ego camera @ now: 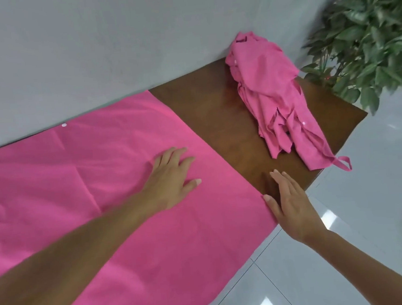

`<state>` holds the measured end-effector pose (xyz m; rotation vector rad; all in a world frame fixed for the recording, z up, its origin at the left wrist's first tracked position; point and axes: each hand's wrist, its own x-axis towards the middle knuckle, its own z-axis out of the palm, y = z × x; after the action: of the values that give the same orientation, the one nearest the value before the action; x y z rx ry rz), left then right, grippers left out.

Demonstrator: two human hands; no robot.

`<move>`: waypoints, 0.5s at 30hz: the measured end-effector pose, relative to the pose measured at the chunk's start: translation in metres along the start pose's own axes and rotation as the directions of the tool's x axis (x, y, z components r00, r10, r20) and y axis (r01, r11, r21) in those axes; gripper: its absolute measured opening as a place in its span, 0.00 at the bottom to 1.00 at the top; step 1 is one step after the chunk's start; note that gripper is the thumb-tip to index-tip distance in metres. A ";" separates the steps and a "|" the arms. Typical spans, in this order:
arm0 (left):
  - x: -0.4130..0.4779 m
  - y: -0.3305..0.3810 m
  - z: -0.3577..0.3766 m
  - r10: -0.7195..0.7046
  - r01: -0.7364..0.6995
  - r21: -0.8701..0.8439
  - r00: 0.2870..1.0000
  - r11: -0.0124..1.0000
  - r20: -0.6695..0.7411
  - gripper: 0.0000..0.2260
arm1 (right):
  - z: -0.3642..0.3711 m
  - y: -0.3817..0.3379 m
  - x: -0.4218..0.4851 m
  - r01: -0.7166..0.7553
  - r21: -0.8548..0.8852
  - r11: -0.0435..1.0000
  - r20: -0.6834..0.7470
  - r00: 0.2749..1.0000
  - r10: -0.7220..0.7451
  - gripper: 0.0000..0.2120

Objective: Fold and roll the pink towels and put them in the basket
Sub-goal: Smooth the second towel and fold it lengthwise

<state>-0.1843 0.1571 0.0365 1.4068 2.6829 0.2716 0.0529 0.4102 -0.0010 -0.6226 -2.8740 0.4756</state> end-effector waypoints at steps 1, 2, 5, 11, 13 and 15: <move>0.011 0.003 0.001 0.005 -0.005 0.009 1.000 1.000 -0.002 0.29 | 0.001 0.002 -0.004 -0.011 0.012 1.000 -0.015 1.000 0.011 0.30; 0.021 0.007 0.001 0.006 -0.006 0.014 1.000 1.000 -0.002 0.27 | 0.002 0.003 -0.008 -0.019 0.027 0.999 -0.028 0.999 0.020 0.27; 0.053 0.014 0.003 0.032 -0.032 0.032 0.999 0.999 0.024 0.23 | 0.005 0.004 -0.021 -0.034 0.111 0.993 -0.065 0.997 0.041 0.15; 0.095 0.026 -0.002 0.149 -0.151 0.025 0.986 0.988 0.078 0.12 | 0.006 0.003 -0.040 -0.074 0.221 0.972 -0.063 0.994 0.090 0.10; 0.102 0.027 0.000 0.152 -0.155 0.043 0.986 0.987 0.068 0.09 | 0.005 -0.001 -0.045 -0.103 0.261 0.960 -0.040 0.992 0.118 0.09; 0.105 0.028 0.001 0.150 -0.155 0.071 0.986 0.985 0.073 0.11 | 0.003 -0.004 -0.046 -0.120 0.270 0.955 -0.016 0.991 0.129 0.09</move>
<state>-0.2212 0.2598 0.0406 1.6168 2.5615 0.1315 0.0920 0.3863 -0.0067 -0.7569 -2.6805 0.8474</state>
